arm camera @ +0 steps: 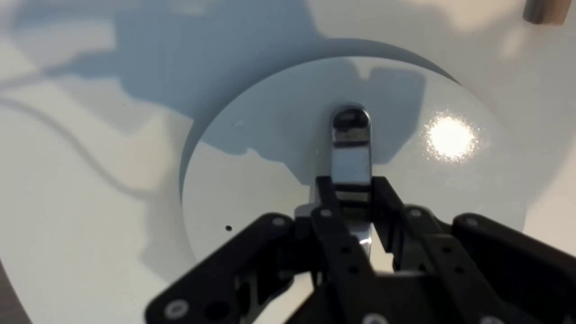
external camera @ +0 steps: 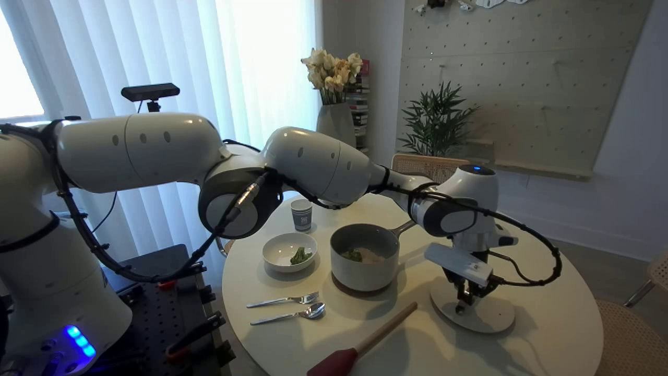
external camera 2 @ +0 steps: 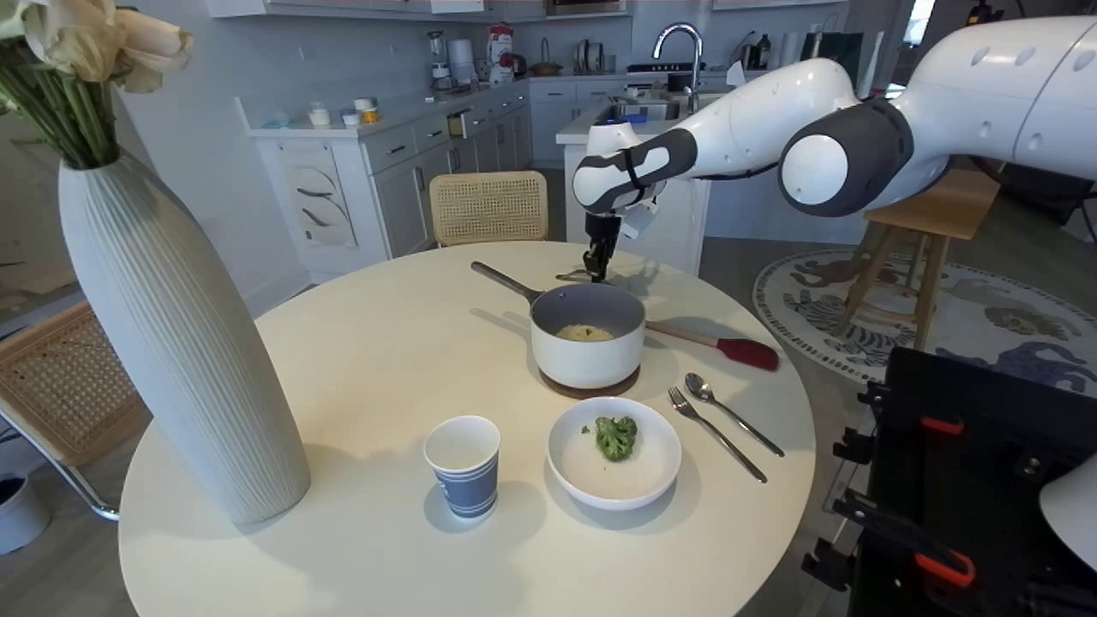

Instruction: Take the spatula from the white pot and put it on the table the get the lid and put on the white pot

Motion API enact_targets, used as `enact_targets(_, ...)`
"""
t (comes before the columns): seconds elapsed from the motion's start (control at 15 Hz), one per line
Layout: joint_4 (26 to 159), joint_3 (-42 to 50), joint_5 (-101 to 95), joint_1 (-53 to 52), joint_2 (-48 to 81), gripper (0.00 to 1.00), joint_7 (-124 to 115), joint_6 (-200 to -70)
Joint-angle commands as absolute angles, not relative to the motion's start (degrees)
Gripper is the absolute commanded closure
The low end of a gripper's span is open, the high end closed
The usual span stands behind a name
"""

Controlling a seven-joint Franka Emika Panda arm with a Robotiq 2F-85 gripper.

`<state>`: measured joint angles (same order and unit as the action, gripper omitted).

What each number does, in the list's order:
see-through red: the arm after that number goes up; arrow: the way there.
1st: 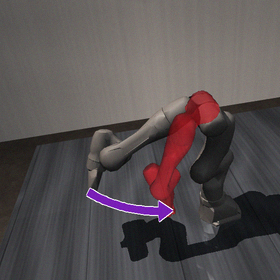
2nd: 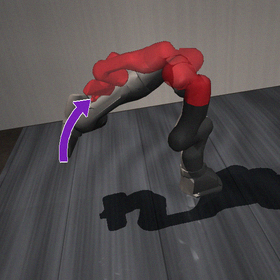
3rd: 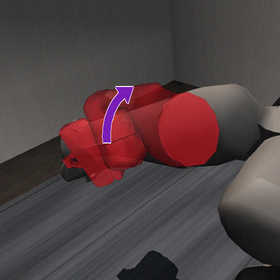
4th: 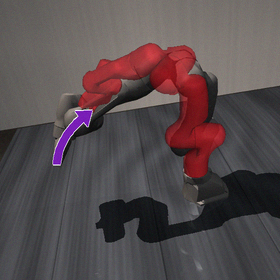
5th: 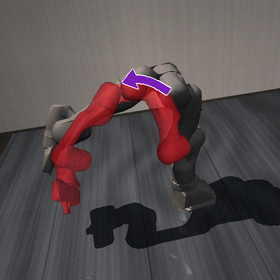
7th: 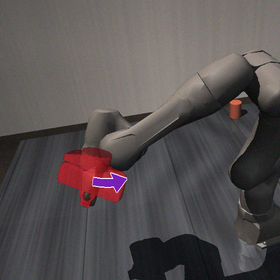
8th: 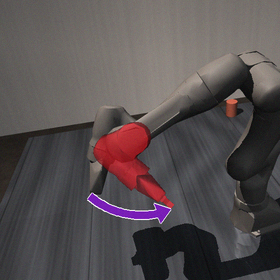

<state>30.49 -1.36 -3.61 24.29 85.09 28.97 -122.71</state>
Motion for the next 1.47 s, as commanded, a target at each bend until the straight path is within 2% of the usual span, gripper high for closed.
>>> enact_targets(0.0, 28.4, -1.1, -1.8, 24.2, 85.1, 0.94, 28.5, -123.1)
enact_targets(0.6, 24.8, -1.1, -1.4, 24.0, 85.0, 0.94, 28.5, -122.7)
enact_targets(1.4, 23.1, -0.1, -2.6, 22.3, 85.0, 0.94, 29.4, -115.7)
